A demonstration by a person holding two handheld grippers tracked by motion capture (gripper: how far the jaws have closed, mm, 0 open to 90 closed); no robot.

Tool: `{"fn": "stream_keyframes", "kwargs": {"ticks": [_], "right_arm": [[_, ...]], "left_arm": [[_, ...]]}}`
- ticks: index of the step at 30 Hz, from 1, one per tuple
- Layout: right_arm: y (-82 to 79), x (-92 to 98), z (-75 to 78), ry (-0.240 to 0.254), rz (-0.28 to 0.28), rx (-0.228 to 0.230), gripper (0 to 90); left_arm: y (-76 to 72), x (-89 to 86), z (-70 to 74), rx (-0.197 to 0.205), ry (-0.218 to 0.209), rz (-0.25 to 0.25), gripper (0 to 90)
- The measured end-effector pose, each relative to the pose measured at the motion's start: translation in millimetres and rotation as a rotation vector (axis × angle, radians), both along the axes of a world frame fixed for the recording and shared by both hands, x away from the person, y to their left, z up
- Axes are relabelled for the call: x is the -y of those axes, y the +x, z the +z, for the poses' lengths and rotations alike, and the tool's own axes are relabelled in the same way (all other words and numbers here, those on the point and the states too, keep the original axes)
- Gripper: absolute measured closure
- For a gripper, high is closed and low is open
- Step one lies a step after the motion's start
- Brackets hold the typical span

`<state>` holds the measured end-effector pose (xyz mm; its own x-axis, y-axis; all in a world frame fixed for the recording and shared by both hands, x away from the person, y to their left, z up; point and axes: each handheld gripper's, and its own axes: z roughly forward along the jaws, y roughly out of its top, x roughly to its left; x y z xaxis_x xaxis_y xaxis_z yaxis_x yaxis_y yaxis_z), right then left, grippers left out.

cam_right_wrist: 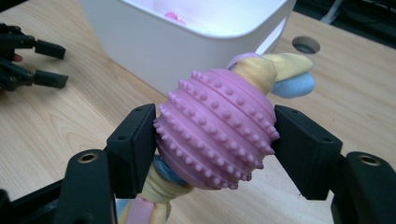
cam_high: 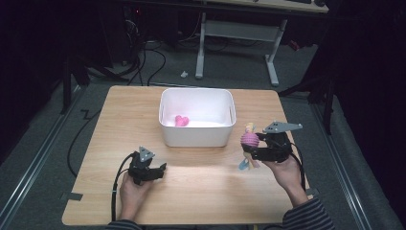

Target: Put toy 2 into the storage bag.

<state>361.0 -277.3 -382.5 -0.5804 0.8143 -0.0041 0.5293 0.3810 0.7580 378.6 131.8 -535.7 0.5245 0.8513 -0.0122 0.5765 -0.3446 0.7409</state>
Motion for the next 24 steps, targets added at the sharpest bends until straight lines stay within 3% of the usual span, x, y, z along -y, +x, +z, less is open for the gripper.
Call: {"fn": "stream_keyframes", "kwargs": {"ticks": [8, 24], "right_arm": [[13.3, -5.7, 20.9, 0.009, 0.026, 0.015, 33.2], [42.3, -24.5, 39.3, 0.021, 0.065, 0.018, 33.1]], "left_arm": [[0.0, 0.0, 0.0, 0.000, -0.001, 0.000, 26.2], [-0.1, 0.0, 0.0, -0.001, 0.000, 0.000, 26.2]]}}
